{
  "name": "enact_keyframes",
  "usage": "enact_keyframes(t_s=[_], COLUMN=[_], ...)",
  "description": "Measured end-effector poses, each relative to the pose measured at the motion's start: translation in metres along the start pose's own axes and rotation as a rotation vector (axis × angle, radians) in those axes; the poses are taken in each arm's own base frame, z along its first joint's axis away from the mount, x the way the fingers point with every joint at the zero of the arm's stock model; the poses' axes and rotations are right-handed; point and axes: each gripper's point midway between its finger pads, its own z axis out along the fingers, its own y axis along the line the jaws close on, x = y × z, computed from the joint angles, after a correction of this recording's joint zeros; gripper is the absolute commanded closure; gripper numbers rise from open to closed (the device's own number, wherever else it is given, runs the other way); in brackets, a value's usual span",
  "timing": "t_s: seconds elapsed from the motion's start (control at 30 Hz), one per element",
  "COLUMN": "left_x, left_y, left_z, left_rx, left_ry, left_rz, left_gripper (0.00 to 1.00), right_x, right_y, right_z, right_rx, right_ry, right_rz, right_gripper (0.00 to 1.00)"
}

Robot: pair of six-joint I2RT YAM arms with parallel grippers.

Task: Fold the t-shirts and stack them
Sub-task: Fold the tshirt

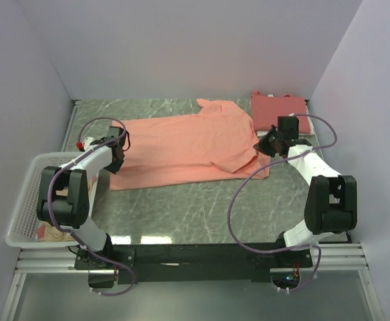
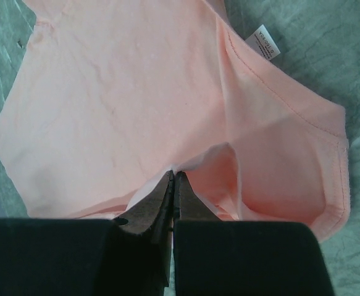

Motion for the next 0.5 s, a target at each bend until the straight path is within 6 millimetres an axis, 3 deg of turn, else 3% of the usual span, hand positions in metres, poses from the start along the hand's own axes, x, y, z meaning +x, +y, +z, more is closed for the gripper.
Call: enact_keyframes(t_s=[0.5], left_x=[0.0014], left_y=[-0.0049], left_z=[0.004], left_rx=[-0.002], left_ry=[0.014], left_rz=[-0.003], left_gripper=[0.99], right_x=[0.0008], right_y=[-0.0013], right_z=[0.0104], right_rx=[0.005], right_ry=[0.018], right_rz=[0.003], right_gripper=[1.0])
